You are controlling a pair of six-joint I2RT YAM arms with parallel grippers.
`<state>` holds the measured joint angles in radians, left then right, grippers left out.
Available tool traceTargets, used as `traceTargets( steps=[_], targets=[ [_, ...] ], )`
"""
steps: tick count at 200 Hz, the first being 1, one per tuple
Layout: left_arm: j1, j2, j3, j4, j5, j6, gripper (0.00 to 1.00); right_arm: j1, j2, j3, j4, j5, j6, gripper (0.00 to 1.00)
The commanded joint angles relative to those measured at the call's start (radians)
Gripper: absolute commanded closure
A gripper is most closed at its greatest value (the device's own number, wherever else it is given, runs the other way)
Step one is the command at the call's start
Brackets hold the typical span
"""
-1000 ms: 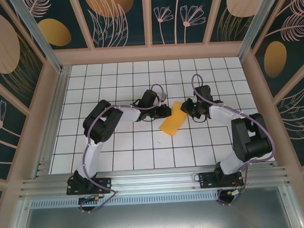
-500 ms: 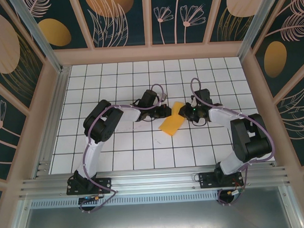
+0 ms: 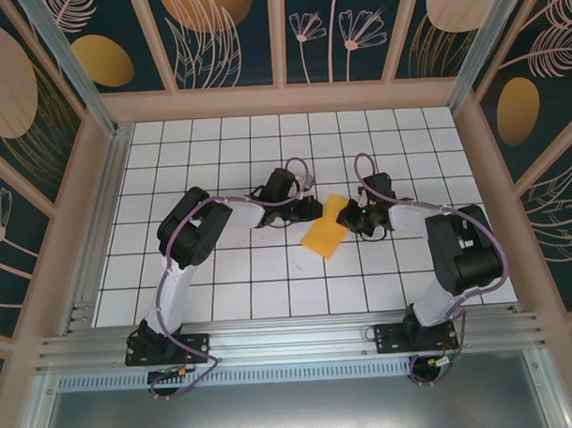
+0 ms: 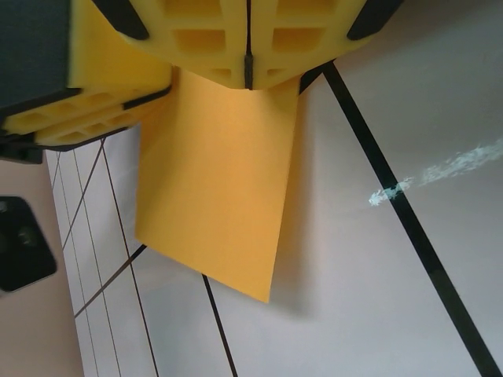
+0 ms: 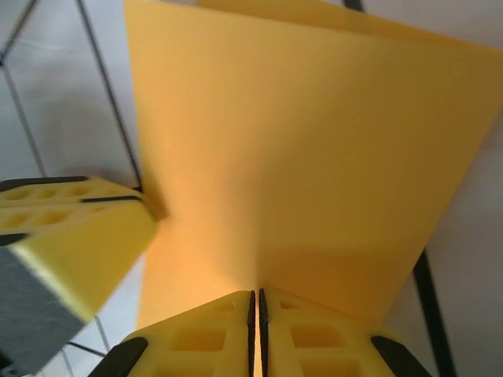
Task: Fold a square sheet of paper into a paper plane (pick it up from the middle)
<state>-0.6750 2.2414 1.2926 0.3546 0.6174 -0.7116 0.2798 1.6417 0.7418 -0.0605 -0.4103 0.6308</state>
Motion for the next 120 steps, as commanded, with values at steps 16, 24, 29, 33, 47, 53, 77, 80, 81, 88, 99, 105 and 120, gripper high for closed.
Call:
traceTargets(
  steps=[16,24,29,33,47,53,77,80,81,88,99,105,120],
  targets=[
    [-0.013,0.116,0.008,-0.109,-0.07,0.048,0.92,-0.01,0.037,-0.032,0.03,0.036,-0.017,0.85],
    [-0.014,0.116,0.01,-0.115,-0.075,0.052,0.92,-0.012,0.044,-0.034,0.029,0.034,-0.017,0.85],
    [-0.013,0.116,0.01,-0.117,-0.077,0.054,0.91,-0.013,0.048,-0.034,0.026,0.035,-0.019,0.85],
    [-0.013,0.118,0.01,-0.117,-0.078,0.055,0.91,-0.012,0.052,-0.033,0.025,0.036,-0.02,0.85],
    [-0.013,0.119,0.011,-0.121,-0.074,0.058,0.91,-0.012,0.048,-0.032,0.022,0.036,-0.019,0.85],
    [-0.014,0.119,0.014,-0.122,-0.071,0.059,0.91,-0.011,0.044,-0.033,0.024,0.039,-0.018,0.85],
    [-0.013,0.101,0.017,-0.117,-0.06,0.059,0.88,-0.012,0.048,-0.027,0.003,0.06,-0.013,0.85],
    [-0.013,0.096,0.019,-0.119,-0.059,0.059,0.88,-0.012,0.049,-0.027,0.0,0.064,-0.013,0.85],
    [-0.013,0.095,0.02,-0.119,-0.059,0.059,0.88,-0.012,0.049,-0.027,-0.001,0.064,-0.013,0.85],
    [-0.014,0.082,0.022,-0.121,-0.057,0.062,0.87,-0.013,0.05,-0.029,-0.006,0.074,-0.011,0.85],
    [-0.012,0.059,0.023,-0.115,-0.056,0.061,0.85,-0.011,0.052,-0.033,-0.006,0.075,-0.015,0.85],
    [-0.013,0.046,0.026,-0.116,-0.057,0.062,0.84,-0.012,0.055,-0.033,-0.008,0.077,-0.015,0.85],
    [-0.012,0.017,0.028,-0.102,-0.046,0.06,0.81,-0.013,0.06,-0.03,-0.005,0.071,-0.014,0.85]
  ],
)
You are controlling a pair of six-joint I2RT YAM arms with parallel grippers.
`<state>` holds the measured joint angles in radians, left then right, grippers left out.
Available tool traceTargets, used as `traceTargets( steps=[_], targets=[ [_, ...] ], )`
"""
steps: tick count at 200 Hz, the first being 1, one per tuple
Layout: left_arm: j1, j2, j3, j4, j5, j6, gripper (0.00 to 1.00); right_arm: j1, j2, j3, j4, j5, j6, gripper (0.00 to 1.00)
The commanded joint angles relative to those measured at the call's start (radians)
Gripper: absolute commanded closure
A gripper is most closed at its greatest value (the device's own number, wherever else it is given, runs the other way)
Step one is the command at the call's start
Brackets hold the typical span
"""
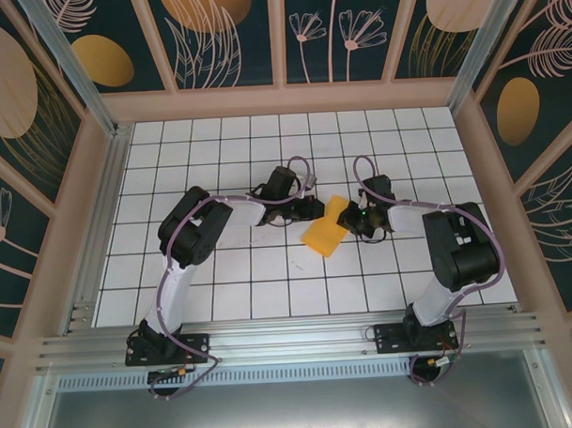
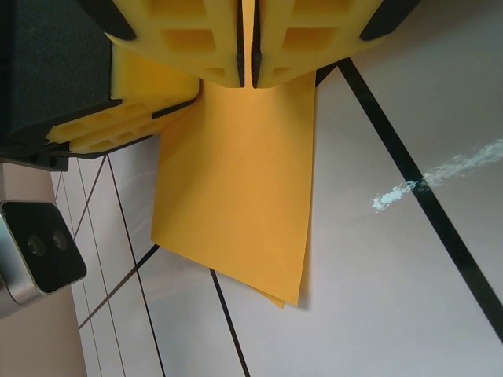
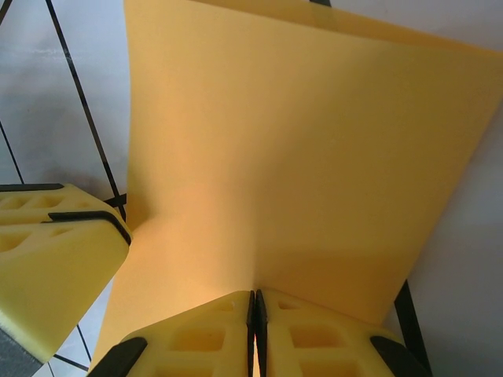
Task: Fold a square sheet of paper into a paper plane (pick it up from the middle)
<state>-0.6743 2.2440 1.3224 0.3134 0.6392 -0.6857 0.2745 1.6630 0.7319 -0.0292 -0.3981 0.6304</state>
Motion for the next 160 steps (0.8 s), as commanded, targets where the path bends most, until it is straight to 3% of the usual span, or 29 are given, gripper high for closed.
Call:
traceTargets(
  steps=[1,36,70,106,128,151,160],
  targets=[
    [-0.014,0.013,-0.002,-0.061,-0.068,0.033,0.81,-0.007,0.04,-0.02,-0.036,0.059,-0.014,0.85],
    [-0.014,-0.045,-0.049,0.021,-0.028,-0.005,0.79,-0.005,0.048,-0.011,-0.044,0.062,-0.014,0.85],
    [-0.014,-0.031,-0.083,0.073,0.029,-0.035,0.86,-0.006,0.052,-0.006,-0.043,0.062,-0.011,0.85],
    [-0.014,-0.057,-0.153,0.179,0.031,-0.071,0.86,-0.005,0.055,0.001,-0.05,0.063,-0.017,0.85],
    [-0.014,-0.083,-0.14,0.159,0.021,-0.053,0.86,-0.003,0.057,0.003,-0.051,0.063,-0.015,0.85],
    [-0.014,-0.108,-0.157,0.197,0.024,-0.096,0.93,-0.002,0.056,0.008,-0.058,0.065,-0.015,0.85],
    [-0.013,-0.112,-0.143,0.135,-0.003,-0.076,0.93,-0.001,0.052,0.008,-0.061,0.071,-0.017,0.85]
  ],
)
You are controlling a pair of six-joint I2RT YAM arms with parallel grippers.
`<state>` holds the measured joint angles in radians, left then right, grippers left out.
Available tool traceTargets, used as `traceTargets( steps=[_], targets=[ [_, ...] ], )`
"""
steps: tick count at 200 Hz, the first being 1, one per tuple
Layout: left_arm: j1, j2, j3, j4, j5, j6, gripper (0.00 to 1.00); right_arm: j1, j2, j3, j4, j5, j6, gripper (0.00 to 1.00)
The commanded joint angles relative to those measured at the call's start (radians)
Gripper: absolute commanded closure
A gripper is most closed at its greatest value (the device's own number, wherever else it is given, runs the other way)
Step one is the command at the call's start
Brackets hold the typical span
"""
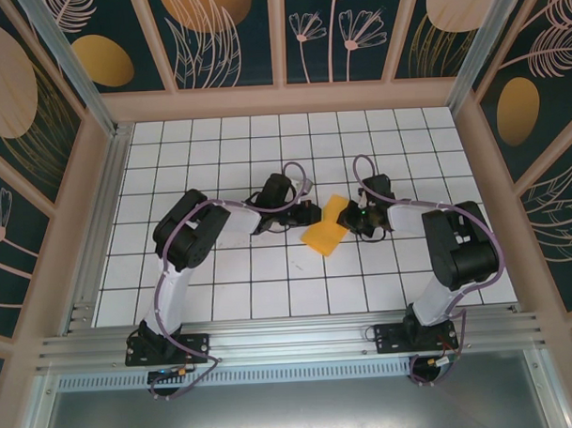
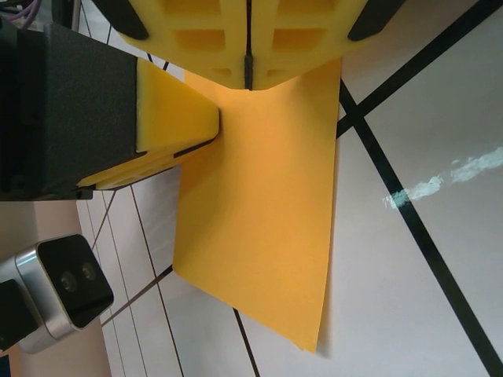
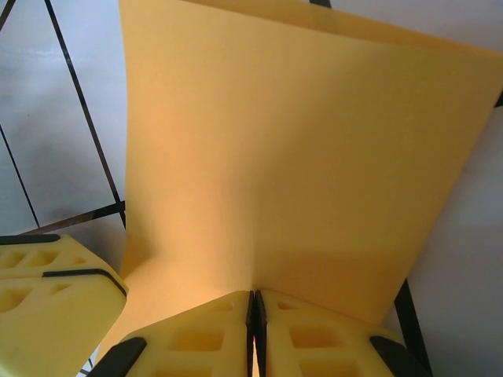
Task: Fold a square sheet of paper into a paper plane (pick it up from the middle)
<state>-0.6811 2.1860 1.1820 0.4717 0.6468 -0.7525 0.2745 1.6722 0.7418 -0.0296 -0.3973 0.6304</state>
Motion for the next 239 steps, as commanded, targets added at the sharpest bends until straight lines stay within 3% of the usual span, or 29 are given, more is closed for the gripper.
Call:
traceTargets(
  steps=[1,20,54,160,239],
  targets=[
    [-0.007,-0.054,0.001,-0.034,-0.014,-0.004,0.93,-0.001,0.043,-0.002,-0.061,0.07,-0.017,0.85],
    [-0.008,-0.044,0.062,-0.24,-0.093,0.082,0.95,0.001,0.042,0.005,-0.066,0.071,-0.018,0.85],
    [-0.01,-0.032,0.133,-0.407,-0.145,0.163,0.96,0.004,0.038,0.01,-0.072,0.073,-0.022,0.85],
    [-0.042,-0.004,0.201,-0.476,-0.109,0.217,0.95,0.01,0.043,0.011,-0.069,0.075,-0.017,0.85],
    [-0.042,0.079,0.266,-0.688,-0.31,0.29,0.97,0.007,-0.039,0.071,-0.099,0.051,-0.024,0.82]
  ],
)
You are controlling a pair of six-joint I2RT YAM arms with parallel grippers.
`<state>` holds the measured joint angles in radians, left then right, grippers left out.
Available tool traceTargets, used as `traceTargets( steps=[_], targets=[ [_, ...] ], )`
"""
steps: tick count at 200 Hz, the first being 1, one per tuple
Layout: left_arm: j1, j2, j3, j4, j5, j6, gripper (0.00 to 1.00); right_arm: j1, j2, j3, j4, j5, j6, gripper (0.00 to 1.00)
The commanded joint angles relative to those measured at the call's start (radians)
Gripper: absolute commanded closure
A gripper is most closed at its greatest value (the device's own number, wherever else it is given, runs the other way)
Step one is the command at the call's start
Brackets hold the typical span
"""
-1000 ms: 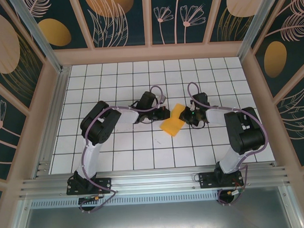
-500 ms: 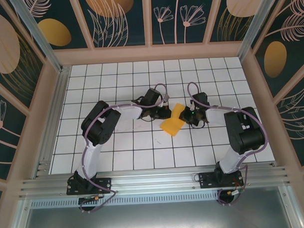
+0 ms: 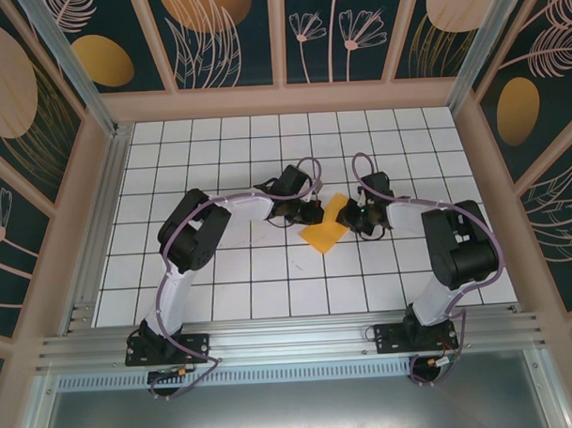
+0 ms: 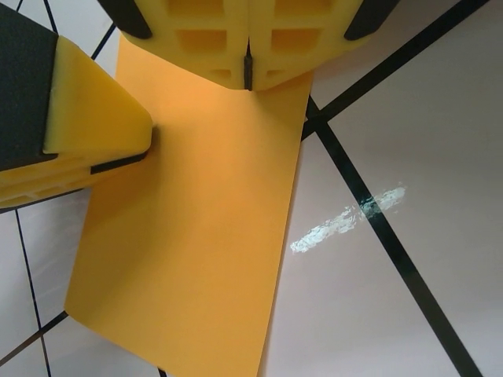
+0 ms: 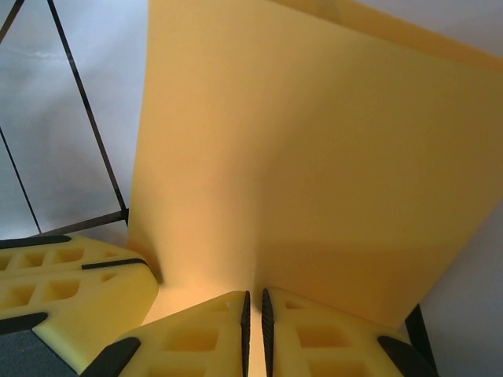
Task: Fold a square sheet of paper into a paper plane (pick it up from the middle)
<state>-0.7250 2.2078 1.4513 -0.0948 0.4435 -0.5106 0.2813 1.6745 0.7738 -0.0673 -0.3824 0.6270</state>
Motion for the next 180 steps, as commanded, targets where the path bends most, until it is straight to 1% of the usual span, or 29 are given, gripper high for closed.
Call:
traceTargets(
  steps=[1,26,42,78,92,119,140,152,180],
  targets=[
    [0.002,0.057,-0.003,-0.121,-0.106,0.048,0.97,0.0,-0.043,0.04,-0.06,0.035,-0.021,0.82],
    [0.001,0.065,-0.002,-0.126,-0.111,0.053,0.97,-0.019,-0.06,0.038,-0.046,0.017,-0.016,0.82],
    [-0.001,0.068,0.0,-0.129,-0.11,0.057,0.97,-0.037,-0.064,0.02,-0.013,-0.021,-0.016,0.83],
    [0.0,0.071,-0.003,-0.129,-0.103,0.062,0.97,-0.069,-0.025,-0.005,0.027,-0.037,-0.024,0.86],
    [-0.001,0.073,-0.001,-0.134,-0.103,0.066,0.97,-0.075,0.006,-0.011,0.019,-0.017,-0.03,0.87],
    [0.0,0.079,0.003,-0.134,-0.101,0.067,0.98,-0.088,0.05,-0.059,0.061,-0.002,-0.029,0.87],
    [0.0,0.08,-0.001,-0.136,-0.107,0.071,0.98,-0.089,0.069,-0.058,0.04,0.034,-0.044,0.87],
    [0.0,0.082,0.0,-0.142,-0.112,0.075,0.98,-0.093,0.055,-0.056,0.03,0.038,-0.046,0.87],
    [0.0,0.084,-0.004,-0.149,-0.12,0.079,0.98,-0.098,-0.022,-0.021,0.012,0.0,-0.056,0.86]
  ],
)
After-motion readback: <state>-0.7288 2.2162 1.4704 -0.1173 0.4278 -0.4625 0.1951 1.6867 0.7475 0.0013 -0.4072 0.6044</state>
